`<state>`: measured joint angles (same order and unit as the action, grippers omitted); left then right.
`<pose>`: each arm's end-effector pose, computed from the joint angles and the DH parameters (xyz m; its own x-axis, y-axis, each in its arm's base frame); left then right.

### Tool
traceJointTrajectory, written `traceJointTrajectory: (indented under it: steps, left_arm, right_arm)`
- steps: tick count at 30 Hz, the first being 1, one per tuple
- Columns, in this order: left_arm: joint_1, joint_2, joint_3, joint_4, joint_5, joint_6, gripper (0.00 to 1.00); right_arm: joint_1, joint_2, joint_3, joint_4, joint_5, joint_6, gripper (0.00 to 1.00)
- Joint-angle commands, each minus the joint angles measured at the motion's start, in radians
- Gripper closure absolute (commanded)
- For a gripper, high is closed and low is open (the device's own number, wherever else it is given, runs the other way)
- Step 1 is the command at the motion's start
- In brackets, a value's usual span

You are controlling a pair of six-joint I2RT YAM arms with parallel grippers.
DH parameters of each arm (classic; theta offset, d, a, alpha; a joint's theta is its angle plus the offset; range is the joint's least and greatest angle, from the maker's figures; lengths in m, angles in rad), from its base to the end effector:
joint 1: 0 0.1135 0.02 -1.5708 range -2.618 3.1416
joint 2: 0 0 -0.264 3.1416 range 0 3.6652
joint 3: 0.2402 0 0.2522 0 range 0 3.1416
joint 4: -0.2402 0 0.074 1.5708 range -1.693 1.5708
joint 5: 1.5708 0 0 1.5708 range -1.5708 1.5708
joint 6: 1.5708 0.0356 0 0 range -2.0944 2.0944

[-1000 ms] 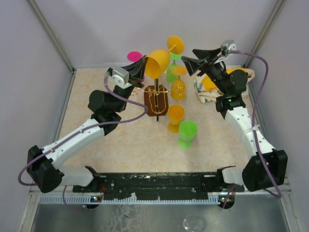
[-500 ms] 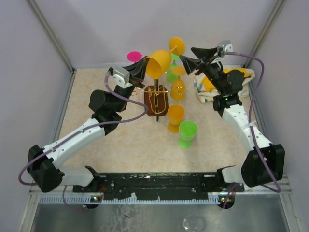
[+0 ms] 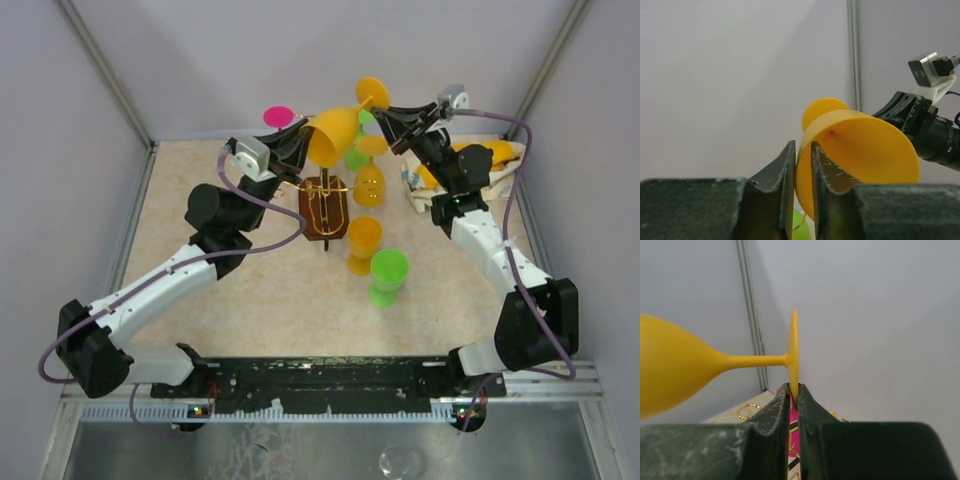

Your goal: Place the wine glass upside down on the wine glass rack

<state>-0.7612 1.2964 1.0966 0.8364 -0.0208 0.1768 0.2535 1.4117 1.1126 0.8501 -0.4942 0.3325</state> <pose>0.2094 -0.1985 0.4430 0.5429 -0.2743 -0.7938 0.5913 0.7960 0.1293 0.3052 0.0965 0.4145 0.2793 0.3692 -0.8864 -0.7439 0.6669 0.0434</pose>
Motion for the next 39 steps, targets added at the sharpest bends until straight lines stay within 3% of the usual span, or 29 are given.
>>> traceJointTrajectory:
  steps: [1, 5, 7, 13, 18, 24, 28, 34, 39]
  left_arm:
    - [0.003, -0.026, -0.006, 0.017, 0.021, -0.011, 0.68]
    - [0.003, -0.046, -0.024, -0.018, 0.028, 0.007, 0.16]
    - [0.003, -0.068, -0.028, -0.099, 0.032, 0.017, 0.01]
    - [0.005, -0.149, -0.017, -0.417, 0.077, 0.024, 0.00]
    - [0.004, -0.195, 0.043, -0.613, 0.043, 0.060, 0.00]
    - [0.005, -0.086, 0.411, -0.967, 0.037, 0.182, 0.00]
    - [0.008, -0.003, 0.536, -1.038, 0.079, 0.219, 0.00]
    - [0.069, 0.145, 0.705, -1.154, 0.300, 0.173, 0.02]
    - [0.138, 0.219, 0.765, -1.182, 0.514, 0.097, 0.06]
  right_arm:
    - [0.001, -0.007, 0.029, 0.102, 0.035, -0.030, 0.97]
    - [0.001, -0.020, 0.031, 0.036, 0.078, -0.089, 1.00]
    - [0.001, -0.030, 0.040, -0.019, 0.101, -0.163, 1.00]
    - [0.001, -0.031, 0.104, -0.204, 0.150, -0.459, 1.00]
    - [0.000, -0.039, 0.149, -0.290, 0.142, -0.603, 1.00]
    - [0.005, -0.057, 0.220, -0.392, 0.061, -0.740, 1.00]
    - [0.032, -0.078, 0.241, -0.440, 0.026, -0.856, 1.00]
    - [0.123, -0.117, 0.241, -0.498, 0.047, -1.031, 1.00]
    - [0.174, -0.139, 0.233, -0.500, 0.032, -1.080, 1.00]
